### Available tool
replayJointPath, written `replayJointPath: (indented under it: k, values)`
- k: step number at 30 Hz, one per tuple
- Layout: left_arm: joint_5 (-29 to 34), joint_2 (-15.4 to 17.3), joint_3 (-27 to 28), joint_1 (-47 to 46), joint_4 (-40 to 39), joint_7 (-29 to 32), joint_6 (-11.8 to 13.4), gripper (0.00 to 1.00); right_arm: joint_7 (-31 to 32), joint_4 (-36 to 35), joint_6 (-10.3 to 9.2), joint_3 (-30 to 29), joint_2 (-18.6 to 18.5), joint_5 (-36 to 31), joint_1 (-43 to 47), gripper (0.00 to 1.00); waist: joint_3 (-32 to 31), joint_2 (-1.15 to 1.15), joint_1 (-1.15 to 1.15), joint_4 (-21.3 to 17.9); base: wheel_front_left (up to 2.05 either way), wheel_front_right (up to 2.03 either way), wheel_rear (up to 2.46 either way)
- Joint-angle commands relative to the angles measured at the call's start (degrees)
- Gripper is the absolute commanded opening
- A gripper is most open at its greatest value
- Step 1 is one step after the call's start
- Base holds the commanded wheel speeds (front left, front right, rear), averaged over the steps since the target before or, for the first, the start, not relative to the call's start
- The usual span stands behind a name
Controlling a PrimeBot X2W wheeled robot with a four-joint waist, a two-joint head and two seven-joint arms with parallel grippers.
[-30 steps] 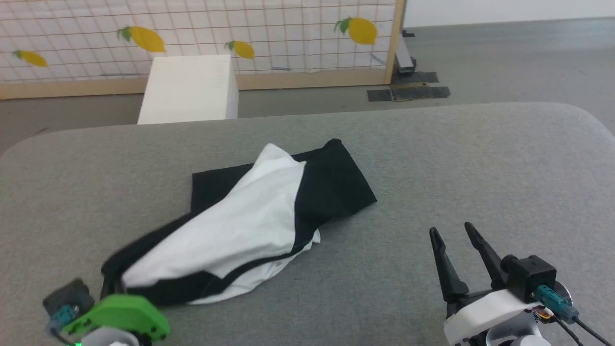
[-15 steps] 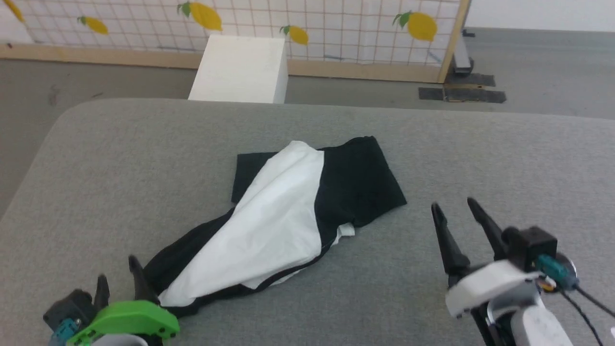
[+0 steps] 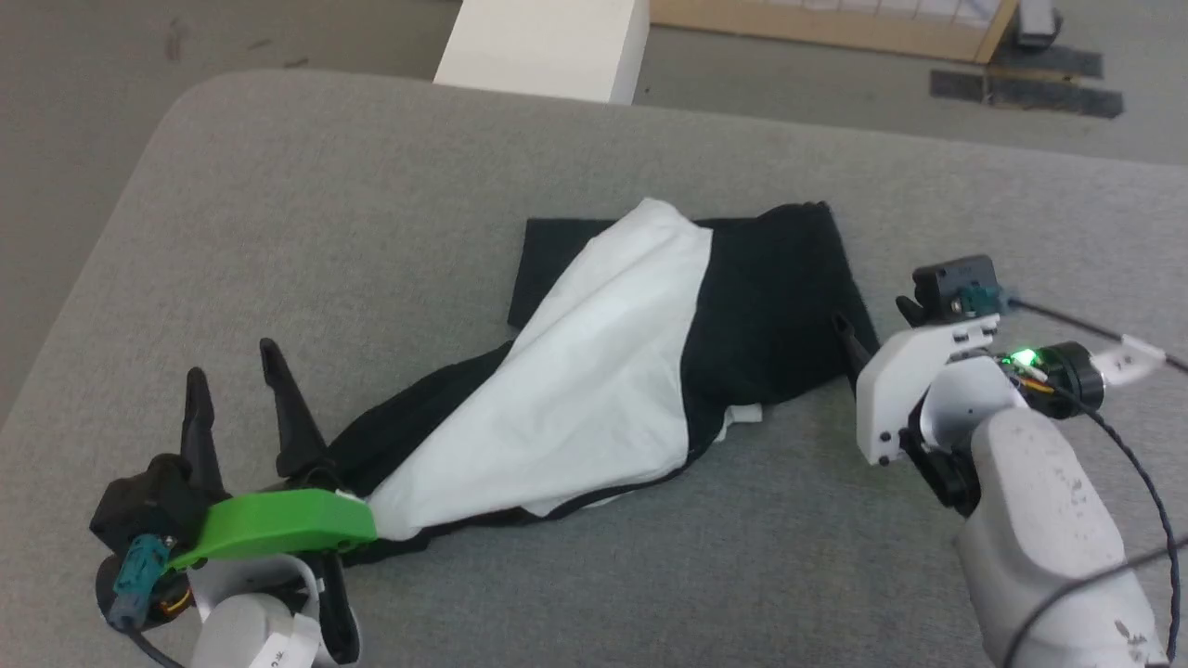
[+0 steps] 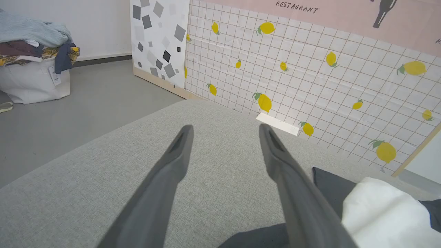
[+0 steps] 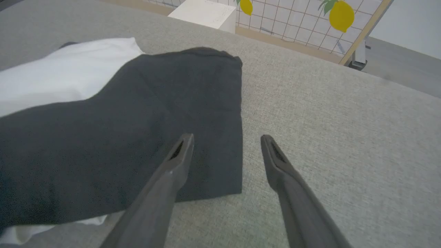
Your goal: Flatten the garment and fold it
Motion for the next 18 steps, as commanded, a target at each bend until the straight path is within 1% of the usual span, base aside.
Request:
replayJointPath:
  k: [1,4,8,9,10,11,12,14,18]
  values:
    - [-0.65,-0.20,-0.73,-1.06,-0.48,-0.25,0.21,1.00,2.79,1.72,-0.09,-0.65,-0.04,-1.47,-1.94,1.00,4.50,0.00,0.00,3.86,0.00,0.00,0.00]
    - [-1.61,-0.21,-2.36,-1.41,-0.91,-0.25,0.97,1.00,9.74,5.11,-0.09,-1.54,-0.04,-3.02,-4.77,1.00,5.90,0.00,0.00,4.77,0.00,0.00,0.00]
    - [-2.33,-0.22,-3.27,-1.66,-0.89,-0.25,1.70,1.00,18.97,8.21,-0.09,-0.93,-0.04,-2.40,-6.15,1.00,6.30,0.00,0.00,5.10,0.00,0.00,0.00]
    - [-2.41,-0.22,-3.34,-1.61,-0.74,-0.25,1.75,1.00,21.00,8.59,-0.09,-0.68,-0.04,-2.12,-6.13,0.95,6.16,0.00,0.00,5.02,0.00,0.00,0.00]
    - [-2.41,-0.23,-3.31,-1.43,-0.54,-0.25,1.81,1.00,23.32,8.56,-0.09,-0.29,-0.04,-1.72,-6.02,0.34,5.76,0.00,0.00,4.74,0.00,0.00,0.00]
    - [-2.37,-0.23,-3.24,-1.32,-0.43,-0.25,1.80,1.00,24.09,8.08,-0.09,0.05,-0.04,-1.32,-5.89,0.05,5.40,0.00,0.00,4.46,0.00,0.00,0.00]
    - [-2.27,-0.23,-3.20,-1.16,-0.19,-0.25,1.71,1.00,23.98,7.01,-0.09,0.08,-0.04,-0.58,-5.67,0.00,4.91,0.00,0.00,4.07,0.00,0.00,0.00]
    - [-1.86,-0.23,-3.02,-0.92,0.24,-0.26,1.51,1.00,21.28,4.29,-0.09,-0.17,-0.04,0.22,-5.21,0.00,3.96,0.00,0.00,3.32,0.00,0.00,0.00]
    - [-0.86,-0.23,-2.20,-0.27,1.16,-0.26,0.82,1.00,10.74,-2.69,-0.09,-2.88,-0.04,1.78,-2.94,0.00,0.90,0.00,0.00,0.95,0.00,0.00,0.00]
